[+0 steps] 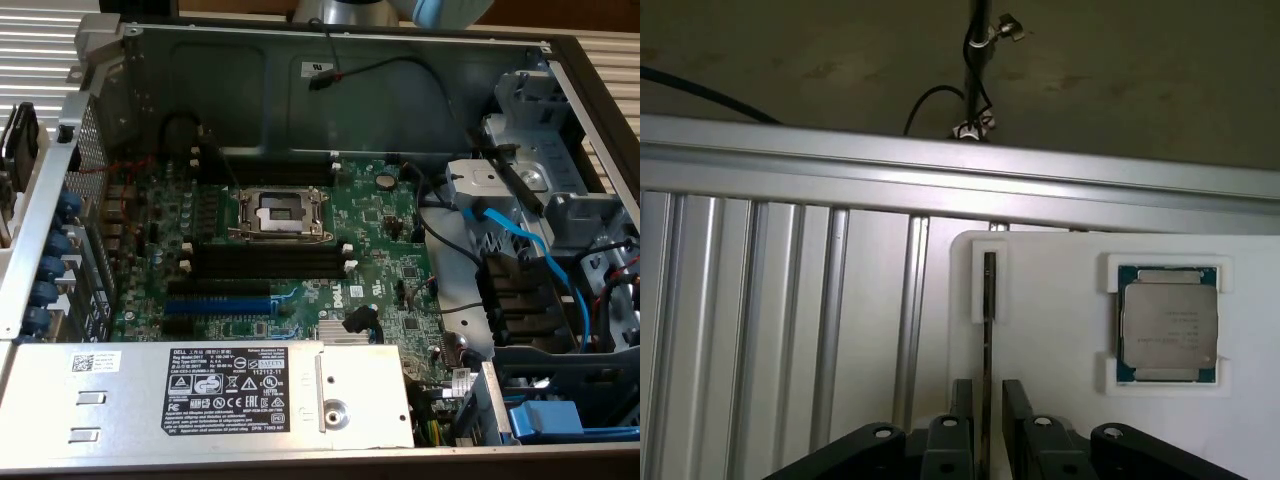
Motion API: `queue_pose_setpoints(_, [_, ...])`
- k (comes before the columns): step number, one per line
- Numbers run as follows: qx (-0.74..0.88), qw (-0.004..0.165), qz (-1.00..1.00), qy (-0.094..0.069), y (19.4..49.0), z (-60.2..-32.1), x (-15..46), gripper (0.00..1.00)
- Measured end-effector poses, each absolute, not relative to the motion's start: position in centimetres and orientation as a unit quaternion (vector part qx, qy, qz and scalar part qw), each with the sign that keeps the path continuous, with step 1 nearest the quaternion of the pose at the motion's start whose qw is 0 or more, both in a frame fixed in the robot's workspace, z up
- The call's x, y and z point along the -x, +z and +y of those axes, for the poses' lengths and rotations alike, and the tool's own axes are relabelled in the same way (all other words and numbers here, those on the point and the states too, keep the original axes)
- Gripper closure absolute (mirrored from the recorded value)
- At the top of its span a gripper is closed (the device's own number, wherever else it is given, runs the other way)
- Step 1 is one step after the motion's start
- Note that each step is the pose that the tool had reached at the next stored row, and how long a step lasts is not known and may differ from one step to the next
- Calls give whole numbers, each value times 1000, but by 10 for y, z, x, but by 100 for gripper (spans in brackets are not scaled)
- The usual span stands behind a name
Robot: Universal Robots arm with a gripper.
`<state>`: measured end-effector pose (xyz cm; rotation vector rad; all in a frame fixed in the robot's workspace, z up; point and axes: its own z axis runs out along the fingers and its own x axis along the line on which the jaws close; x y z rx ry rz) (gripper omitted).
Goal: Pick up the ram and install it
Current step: 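Pick up the ram and move it above insertion slot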
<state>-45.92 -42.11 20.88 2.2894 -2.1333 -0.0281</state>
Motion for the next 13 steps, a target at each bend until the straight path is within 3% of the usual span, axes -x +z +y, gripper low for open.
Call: queue_pose_setpoints(13, [-732,6,-681,-9,208,-420,456,74])
